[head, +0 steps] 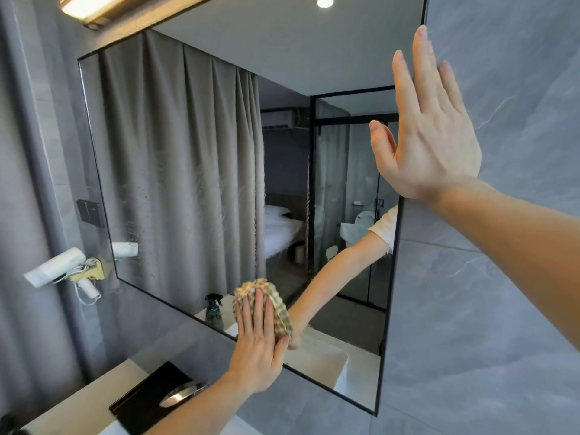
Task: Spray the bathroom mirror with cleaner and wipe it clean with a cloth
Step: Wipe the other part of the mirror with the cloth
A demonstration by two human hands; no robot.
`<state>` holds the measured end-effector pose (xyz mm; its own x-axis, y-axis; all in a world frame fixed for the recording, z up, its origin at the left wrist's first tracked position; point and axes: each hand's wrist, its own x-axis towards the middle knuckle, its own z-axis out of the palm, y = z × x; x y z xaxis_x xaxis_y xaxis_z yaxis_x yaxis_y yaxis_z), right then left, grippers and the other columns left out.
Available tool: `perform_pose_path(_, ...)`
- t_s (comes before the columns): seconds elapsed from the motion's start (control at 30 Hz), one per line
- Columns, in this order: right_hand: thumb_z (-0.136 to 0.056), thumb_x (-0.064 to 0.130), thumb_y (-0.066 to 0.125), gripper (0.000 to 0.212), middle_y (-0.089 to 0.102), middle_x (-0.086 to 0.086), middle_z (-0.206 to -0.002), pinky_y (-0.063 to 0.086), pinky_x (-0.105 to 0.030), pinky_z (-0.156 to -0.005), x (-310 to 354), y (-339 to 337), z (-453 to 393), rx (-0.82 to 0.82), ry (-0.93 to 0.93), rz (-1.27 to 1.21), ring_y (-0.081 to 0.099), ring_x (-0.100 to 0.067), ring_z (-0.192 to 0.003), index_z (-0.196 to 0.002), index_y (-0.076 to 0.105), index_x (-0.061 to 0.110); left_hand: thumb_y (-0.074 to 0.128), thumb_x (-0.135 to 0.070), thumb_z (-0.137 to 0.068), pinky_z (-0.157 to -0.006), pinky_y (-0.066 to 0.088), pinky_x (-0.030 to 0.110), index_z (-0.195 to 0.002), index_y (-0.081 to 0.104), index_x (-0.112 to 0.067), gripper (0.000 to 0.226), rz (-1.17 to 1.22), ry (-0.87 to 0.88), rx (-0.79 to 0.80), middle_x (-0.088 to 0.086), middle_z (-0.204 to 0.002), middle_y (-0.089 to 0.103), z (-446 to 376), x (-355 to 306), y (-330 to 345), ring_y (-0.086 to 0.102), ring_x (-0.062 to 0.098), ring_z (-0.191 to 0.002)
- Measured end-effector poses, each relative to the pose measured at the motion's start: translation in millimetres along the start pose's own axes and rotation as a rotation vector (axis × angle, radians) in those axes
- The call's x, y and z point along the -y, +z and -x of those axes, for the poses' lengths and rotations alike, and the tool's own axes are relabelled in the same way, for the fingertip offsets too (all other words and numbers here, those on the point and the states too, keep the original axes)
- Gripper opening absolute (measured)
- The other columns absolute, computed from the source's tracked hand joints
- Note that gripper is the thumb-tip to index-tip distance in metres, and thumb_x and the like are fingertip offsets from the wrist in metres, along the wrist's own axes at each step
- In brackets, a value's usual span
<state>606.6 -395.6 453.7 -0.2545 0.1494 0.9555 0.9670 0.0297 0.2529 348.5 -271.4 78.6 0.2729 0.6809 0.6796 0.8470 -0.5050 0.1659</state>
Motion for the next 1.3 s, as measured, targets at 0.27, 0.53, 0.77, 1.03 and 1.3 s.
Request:
perform_pose_path(0.27,-0.107,0.03,0.043,0.071,0.004,-0.027,-0.175,0.009,-0.047,-0.134,-0.6,-1.6,-1.0,0.009,0.003,-0.004,0.011,-0.037,-0.164,-0.165,0.018,0.0,0.029,-0.055,-0.104,-0.125,0.008,0.06,-0.163,-0.022,-0.004,0.093,-0.029,-0.034,0.174,0.021,-0.173,-0.022,25.4,2.1,5.7,-0.006,0.05,-0.16)
perform_pose_path(0.53,-0.106,0.03,0.043,0.072,0.003,-0.027,-0.175,0.009,-0.047,-0.134,0.1,-2.4,-1.5,0.016,0.01,-0.014,0.011,-0.036,-0.164,-0.165,0.017,-0.001,0.005,-0.06,-0.107,-0.127,-0.008,0.063,-0.165,-0.021,-0.018,0.077,0.036,0.206,0.015,0.008,-0.175,-0.023,-38.5,-88.6,-61.0,-0.017,0.042,-0.161)
perform_pose_path(0.77,-0.106,0.028,0.044,0.07,0.004,-0.026,-0.175,0.009,-0.047,-0.134,-0.9,-2.6,-0.6,0.012,0.009,-0.03,0.011,-0.036,-0.164,-0.165,0.019,-0.001,0.039,-0.053,-0.105,-0.126,0.0,0.068,-0.169,-0.004,-0.022,0.084,-0.11,0.482,-0.178,0.006,-0.178,-0.006,-54.6,-116.5,-55.8,0.001,0.044,-0.161)
perform_pose_path(1.03,-0.106,0.027,0.045,0.07,0.005,-0.027,-0.175,0.009,-0.047,-0.134,-0.7,-1.7,-1.2,0.002,0.007,-0.034,0.012,-0.037,-0.164,-0.165,0.02,-0.001,0.021,-0.046,-0.108,-0.129,0.001,0.063,-0.167,-0.016,-0.02,0.075,0.044,0.22,-0.161,0.006,-0.177,-0.015,-80.8,-58.1,-65.6,-0.01,0.035,-0.163)
perform_pose_path(1.3,-0.106,0.028,0.046,0.07,0.004,-0.027,-0.175,0.01,-0.048,-0.134,-1.2,-0.1,-1.5,0.004,0.005,-0.023,0.013,-0.037,-0.164,-0.165,0.02,-0.001,0.018,-0.048,-0.102,-0.132,-0.01,0.048,-0.167,-0.016,-0.018,0.079,0.345,-0.291,-0.277,0.003,-0.176,-0.021,-194.6,46.2,-144.2,-0.019,0.023,-0.162)
